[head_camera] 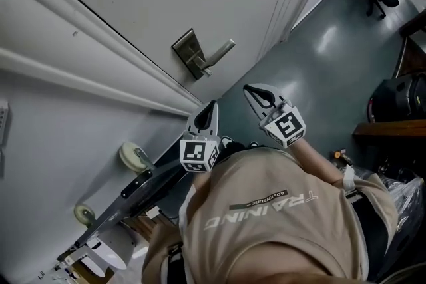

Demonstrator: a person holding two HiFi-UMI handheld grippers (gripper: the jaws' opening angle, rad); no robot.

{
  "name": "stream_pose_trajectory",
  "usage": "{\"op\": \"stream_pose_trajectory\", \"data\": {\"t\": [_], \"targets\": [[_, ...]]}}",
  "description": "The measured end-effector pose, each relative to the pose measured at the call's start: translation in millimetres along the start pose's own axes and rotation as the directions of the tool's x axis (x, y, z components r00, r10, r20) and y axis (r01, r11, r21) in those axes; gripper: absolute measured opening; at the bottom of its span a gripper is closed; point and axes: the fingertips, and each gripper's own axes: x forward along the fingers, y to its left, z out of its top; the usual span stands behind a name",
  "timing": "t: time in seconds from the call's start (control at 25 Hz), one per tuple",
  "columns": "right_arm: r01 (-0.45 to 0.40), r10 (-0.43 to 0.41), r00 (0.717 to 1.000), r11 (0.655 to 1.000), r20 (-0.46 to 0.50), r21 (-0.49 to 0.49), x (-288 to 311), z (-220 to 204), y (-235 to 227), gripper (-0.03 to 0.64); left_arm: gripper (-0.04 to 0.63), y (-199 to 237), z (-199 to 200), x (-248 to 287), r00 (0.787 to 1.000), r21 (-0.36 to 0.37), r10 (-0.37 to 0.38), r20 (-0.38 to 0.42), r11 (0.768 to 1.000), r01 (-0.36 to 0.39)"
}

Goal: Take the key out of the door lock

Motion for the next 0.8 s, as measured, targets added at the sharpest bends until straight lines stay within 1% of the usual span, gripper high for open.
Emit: {"op": "stream_pose_trajectory", "data": {"t": [0.08,0.12,0.24,0.32,0.4,0.52,0.68,0.8], "targets": [[-0.028,0.027,0.999,0.999,-0.032,-0.034,3,4,-2,0.015,0.009,1,-1,6,1.0,-0.035,-0.03,0.003,0.999,0.03],[-0.035,0.033,0.998,0.999,-0.045,-0.033,4,5,-5,0.015,0.009,1,1,9,0.999,-0.038,-0.045,0.009,0.998,0.045],[-0.041,0.041,0.996,0.999,-0.08,-0.003,9,0,-14,0.015,0.009,7,4,20,0.997,-0.026,-0.075,0.028,0.997,0.076],[-0.033,0.035,0.993,0.999,-0.11,0.023,13,-11,-16,0.015,0.009,13,-1,24,0.997,-0.038,-0.068,0.028,0.997,0.069],[-0.043,0.049,0.991,0.998,-0.123,0.056,18,-19,-12,0.015,0.009,20,-6,22,0.999,-0.054,-0.044,0.026,0.998,0.045],[-0.092,0.103,0.985,0.992,-0.135,0.086,29,-26,-2,0.015,0.009,35,-10,12,1.0,-0.067,0.009,0.015,0.998,-0.008],[-0.198,0.209,0.967,0.977,-0.148,0.085,53,-26,3,0.015,0.009,56,-5,1,0.994,-0.066,0.113,0.001,0.992,-0.112],[-0.285,0.295,0.945,0.955,-0.138,0.086,76,-28,3,0.015,0.009,65,-2,-1,0.981,-0.057,0.192,-0.004,0.98,-0.192]]}}
